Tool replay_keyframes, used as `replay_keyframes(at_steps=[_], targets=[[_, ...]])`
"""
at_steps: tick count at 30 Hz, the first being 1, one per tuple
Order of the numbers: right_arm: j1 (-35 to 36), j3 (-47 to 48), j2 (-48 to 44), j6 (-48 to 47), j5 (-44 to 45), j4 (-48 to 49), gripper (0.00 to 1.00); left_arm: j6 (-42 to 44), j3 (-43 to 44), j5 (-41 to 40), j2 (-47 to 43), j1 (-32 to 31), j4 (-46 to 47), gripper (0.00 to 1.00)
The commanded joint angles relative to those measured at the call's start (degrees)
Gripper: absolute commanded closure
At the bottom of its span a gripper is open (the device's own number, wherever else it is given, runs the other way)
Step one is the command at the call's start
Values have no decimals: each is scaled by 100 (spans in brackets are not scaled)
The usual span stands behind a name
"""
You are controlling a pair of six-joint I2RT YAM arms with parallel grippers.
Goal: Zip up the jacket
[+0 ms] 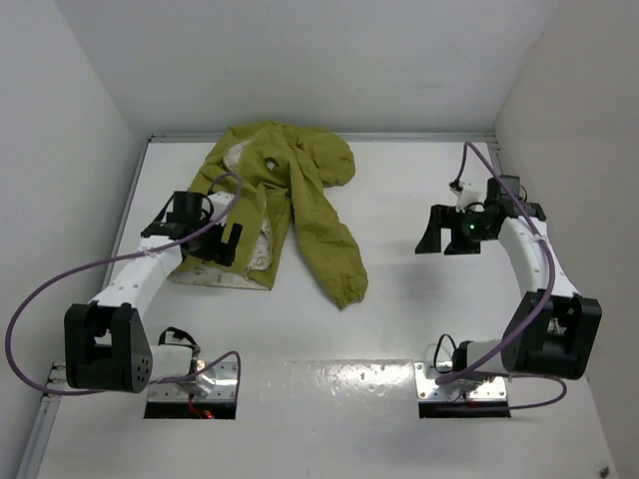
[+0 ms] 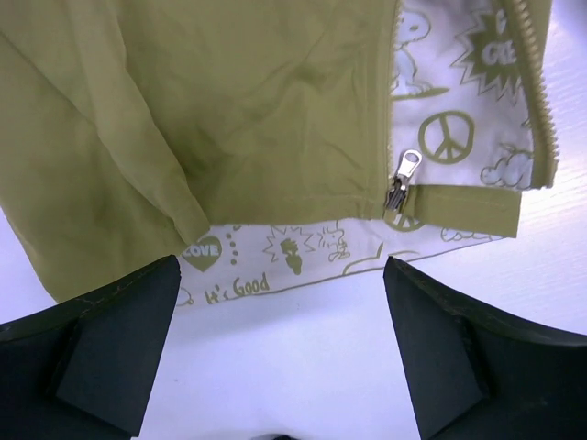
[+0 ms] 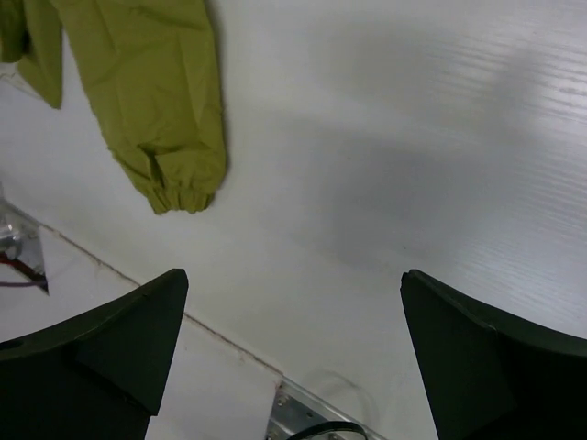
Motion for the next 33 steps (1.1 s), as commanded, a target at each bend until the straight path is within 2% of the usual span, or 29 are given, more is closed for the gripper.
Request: replay_keyframes(at_steps=[1,4,5,6,8,9,12,13,33], targets=[[75,-72,-300,-59,-789,413,1,115,-43,-157,-299,61,86,1],[470,191,-248,-280,-711,54,2,343,-43,-342,-150,61,86,1],[827,253,-169,-281,-562,-60,5,440,-43,-273,-10,61,-10,1],[909,445,-107,-289,-526,-157,7,676,-43,-151,70,61,-89,8],[1383,499,-89,-176,-315,-62,9,678,9,-97,202,61,-142,15],[1472,517,-89,-114,-175,-18,11,678,10,-97,324,61,-143,25],[1849,561,-98,-35,-60,140,13,678,62,-36,509,8,-204,38],[1911,622,-72,-8,-60,158,13,678,62,-35,571,8,-204,40],[1956,719,43,-61,-68,-9,13,178,783,307,2354,-176,217,46]])
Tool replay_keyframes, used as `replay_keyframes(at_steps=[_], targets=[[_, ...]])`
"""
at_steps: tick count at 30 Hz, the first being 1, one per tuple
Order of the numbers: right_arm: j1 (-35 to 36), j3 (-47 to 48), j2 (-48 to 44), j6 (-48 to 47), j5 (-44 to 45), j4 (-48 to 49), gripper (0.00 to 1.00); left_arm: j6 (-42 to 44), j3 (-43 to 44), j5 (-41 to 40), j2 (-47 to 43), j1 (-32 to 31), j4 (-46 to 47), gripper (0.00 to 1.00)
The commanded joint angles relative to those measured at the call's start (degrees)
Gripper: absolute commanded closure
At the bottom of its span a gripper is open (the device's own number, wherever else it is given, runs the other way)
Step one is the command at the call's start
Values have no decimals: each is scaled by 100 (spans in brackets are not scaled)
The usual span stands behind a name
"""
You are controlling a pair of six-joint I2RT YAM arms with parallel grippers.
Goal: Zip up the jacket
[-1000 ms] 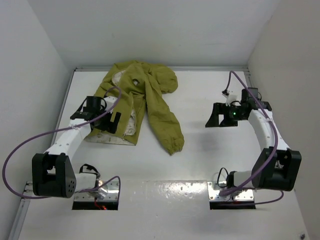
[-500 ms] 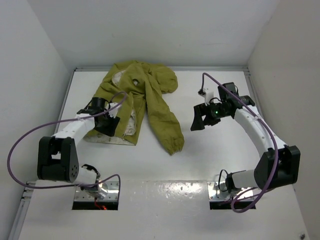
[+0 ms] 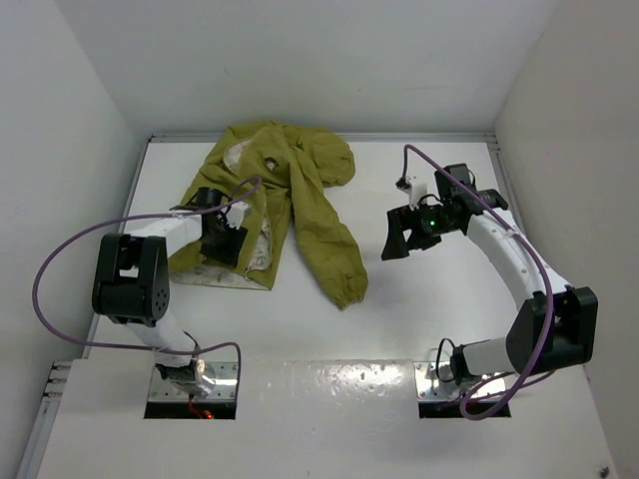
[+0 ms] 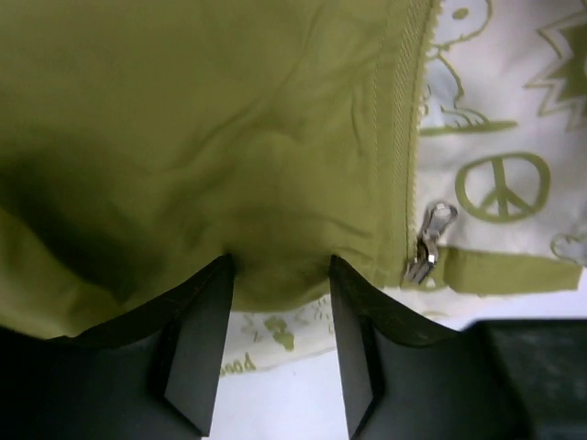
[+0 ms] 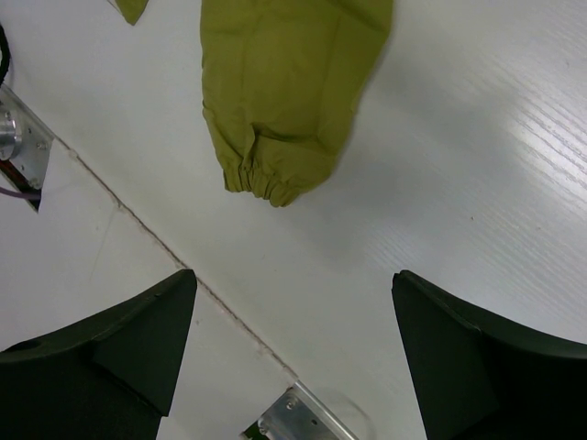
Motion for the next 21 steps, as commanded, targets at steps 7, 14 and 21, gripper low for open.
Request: replay_keyframes(at_steps=[7,14,21], targets=[[37,245,-21,75,-354,68,13,-155,248,159,423,-27,191,78],[274,342,138,373,-732,304,12,-50,186,466,-253,-27,192,97],[810,649,436,856,-1180,719,10,170,186,941,-1457,-27,-10,100]])
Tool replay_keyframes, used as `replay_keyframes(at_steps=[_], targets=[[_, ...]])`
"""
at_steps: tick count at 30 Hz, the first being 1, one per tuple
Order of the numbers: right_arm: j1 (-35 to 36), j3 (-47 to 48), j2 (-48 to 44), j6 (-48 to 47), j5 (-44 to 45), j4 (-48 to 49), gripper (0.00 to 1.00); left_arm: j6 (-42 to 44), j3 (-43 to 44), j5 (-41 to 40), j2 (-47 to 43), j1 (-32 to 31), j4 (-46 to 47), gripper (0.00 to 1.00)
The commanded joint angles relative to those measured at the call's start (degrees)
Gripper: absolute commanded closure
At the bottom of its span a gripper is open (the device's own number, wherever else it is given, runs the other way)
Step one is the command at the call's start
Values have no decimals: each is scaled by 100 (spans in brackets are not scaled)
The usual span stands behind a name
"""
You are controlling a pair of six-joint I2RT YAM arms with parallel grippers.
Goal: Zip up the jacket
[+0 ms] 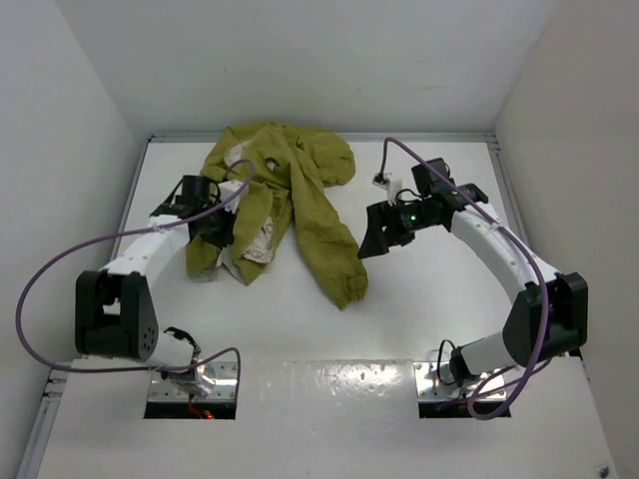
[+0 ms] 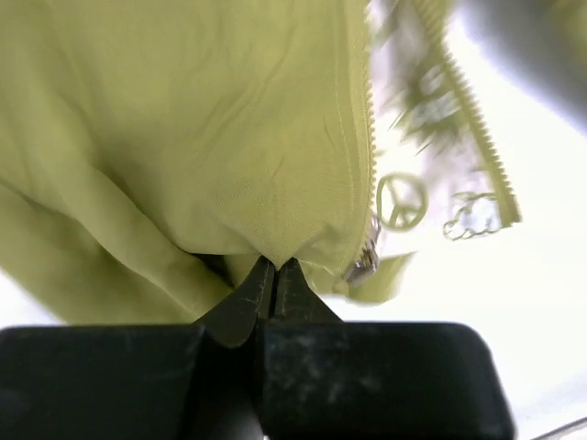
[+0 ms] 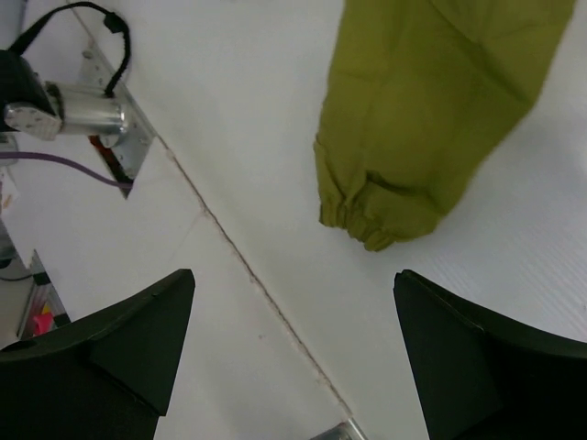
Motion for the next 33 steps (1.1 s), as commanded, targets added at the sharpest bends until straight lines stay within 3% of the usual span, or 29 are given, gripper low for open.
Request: replay_keyframes(at_steps=[1,9,10,12,13,22,33], targets=[[272,420,176,387,-465,569,10,139,55,443,-540,27,-102,100],[730,17,448,2389,-510,2915,7,350,125,1391,-1006,89,-621,100],[809,-45,580,2618,-519,3448,7,350,125,1662,-1007,89,-760,100],[923,-378,773,4186,-484,4897,10,350,178,2128,-1007,142,-928,100],[976,-449,1088,4385,-501,5435,12,350,178,2253,-1007,194,-929,100],[1679,271,2206,5089,-563,5976,31,16,178,3124,-954,370,-1122,100],[2145,394,2821,5775,-651,6600,41,-45,125,3177,-1007,423,-1069,100]])
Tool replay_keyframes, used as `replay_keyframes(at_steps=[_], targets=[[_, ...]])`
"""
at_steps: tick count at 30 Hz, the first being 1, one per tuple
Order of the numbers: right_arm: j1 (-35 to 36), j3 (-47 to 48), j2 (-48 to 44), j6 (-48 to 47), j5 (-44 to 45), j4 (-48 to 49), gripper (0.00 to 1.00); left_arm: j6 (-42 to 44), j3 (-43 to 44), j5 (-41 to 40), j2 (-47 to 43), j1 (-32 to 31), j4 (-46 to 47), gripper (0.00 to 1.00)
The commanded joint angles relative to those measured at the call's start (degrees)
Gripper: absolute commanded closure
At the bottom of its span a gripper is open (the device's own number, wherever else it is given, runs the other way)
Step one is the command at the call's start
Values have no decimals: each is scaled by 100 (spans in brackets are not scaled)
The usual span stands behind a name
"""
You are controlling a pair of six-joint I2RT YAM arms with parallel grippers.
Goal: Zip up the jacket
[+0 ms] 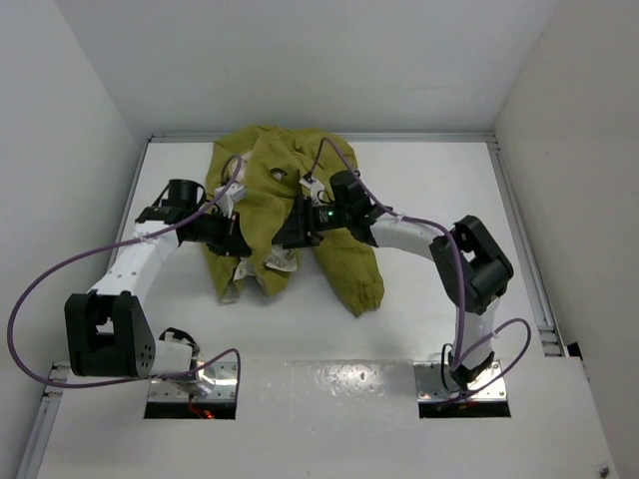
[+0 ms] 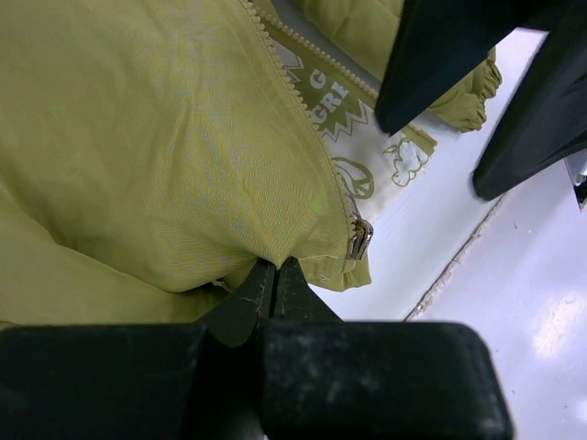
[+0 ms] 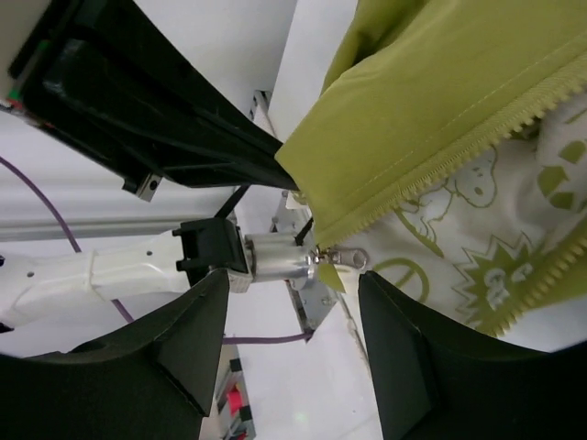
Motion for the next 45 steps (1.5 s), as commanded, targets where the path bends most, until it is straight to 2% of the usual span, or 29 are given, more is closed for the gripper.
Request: replay_keyframes(at_steps=[1,10,18,21,22,23,24,25,27,28,29,30,31,33,38,41,43,45], targets=[[145,282,232,391,-80,487,41,-30,112,307,-246,65,34,100],[277,458,663,832,34,987,44,-135,112,465,-413,117,192,100],[348,854,847,1113,-80,1471,56,-197,-195,465,-519,117,377,100],[365,898,848,1157,-141,1611,69,-197,-248,404,-519,117,430,100],[365,898,865,1183,-177,1647,81,-197,-248,334,-519,117,430,100],[374,889,865,1201,-229,1708,88,-197,-248,281,-519,117,430,99],[366,854,865,1192,-256,1752,93,-197,-248,281,-519,169,430,97],[374,810,848,1210,-265,1787,100,-197,-248,281,-571,170,430,89],[392,740,830,1236,-265,1892,100,-250,-248,167,-632,232,430,78],[357,705,804,1254,-265,1928,100,-250,-187,166,-737,292,482,66],[374,661,795,1306,-265,1963,100,-319,-187,105,-791,380,483,59],[357,643,786,1272,-265,2024,100,-320,-187,227,-869,381,430,53],[365,634,769,1297,-230,2051,100,-320,-187,358,-940,468,430,43],[357,616,777,1359,-212,2086,100,-320,-247,700,-1255,530,360,33],[357,757,847,1465,-212,2086,100,-136,-248,1036,-1512,530,289,26],[365,862,883,1570,-221,2113,100,-65,-248,1185,-1565,530,289,26],[357,898,883,1623,-238,2156,100,92,-248,1326,-1277,530,123,26],[365,889,857,1675,-273,2244,100,469,-116,1493,-1012,793,-131,26]])
